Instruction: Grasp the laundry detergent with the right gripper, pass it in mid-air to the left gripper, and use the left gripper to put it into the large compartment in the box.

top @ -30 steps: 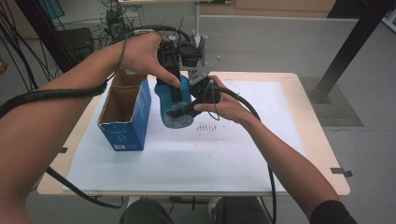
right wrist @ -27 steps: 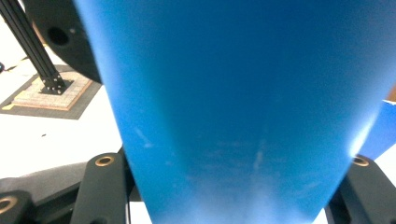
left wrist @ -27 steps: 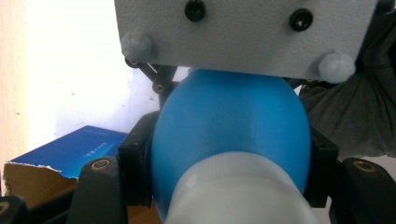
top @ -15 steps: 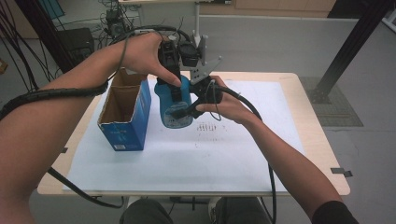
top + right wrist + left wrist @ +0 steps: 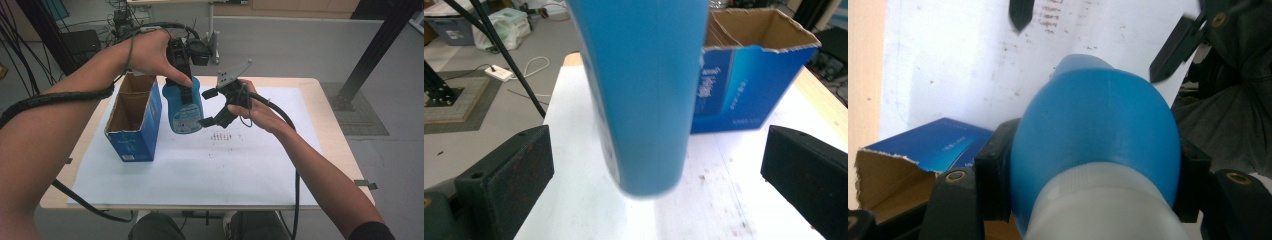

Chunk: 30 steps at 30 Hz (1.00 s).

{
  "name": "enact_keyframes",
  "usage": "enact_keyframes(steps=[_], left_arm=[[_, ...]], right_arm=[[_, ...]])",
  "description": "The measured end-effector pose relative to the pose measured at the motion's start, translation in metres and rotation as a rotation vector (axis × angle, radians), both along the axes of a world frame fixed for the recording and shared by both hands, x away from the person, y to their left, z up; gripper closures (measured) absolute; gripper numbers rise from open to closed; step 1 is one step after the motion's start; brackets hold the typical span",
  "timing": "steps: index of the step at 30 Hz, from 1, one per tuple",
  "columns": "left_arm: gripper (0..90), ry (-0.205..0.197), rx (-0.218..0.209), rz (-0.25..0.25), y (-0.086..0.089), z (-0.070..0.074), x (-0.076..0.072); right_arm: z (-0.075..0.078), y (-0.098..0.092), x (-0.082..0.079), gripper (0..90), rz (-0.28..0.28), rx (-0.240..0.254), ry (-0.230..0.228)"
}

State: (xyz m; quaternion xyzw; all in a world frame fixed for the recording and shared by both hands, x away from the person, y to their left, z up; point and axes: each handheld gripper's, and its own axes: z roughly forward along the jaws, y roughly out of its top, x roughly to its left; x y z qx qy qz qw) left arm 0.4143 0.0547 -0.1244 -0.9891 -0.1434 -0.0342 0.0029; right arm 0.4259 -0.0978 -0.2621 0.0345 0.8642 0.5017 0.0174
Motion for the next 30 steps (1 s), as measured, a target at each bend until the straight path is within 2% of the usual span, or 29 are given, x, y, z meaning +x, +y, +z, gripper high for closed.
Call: enact_keyframes(steps=[9,16,20,26,30], left_arm=[[37.2,-0.022,0.004,0.093,0.005,0.012,0.003],[37.2,-0.034,0.016,0.159,0.011,0.026,0.001],[37.1,-0.052,0.001,0.217,0.019,0.036,0.000],[37.1,-0.088,0.007,0.303,0.033,0.051,-0.001],[37.1,-0.099,0.005,0.387,0.046,0.060,-0.001]], right_arm=[[0.010,-0.039,-0.005,0.2,-0.091,-0.081,-0.045],[0.007,-0.073,-0.009,0.2,-0.153,-0.138,-0.039],[0.006,-0.091,-0.013,0.2,-0.181,-0.177,-0.040],[0.008,-0.116,-0.019,0.2,-0.228,-0.206,-0.044],[0.009,-0.131,-0.024,0.2,-0.251,-0.228,-0.044]])
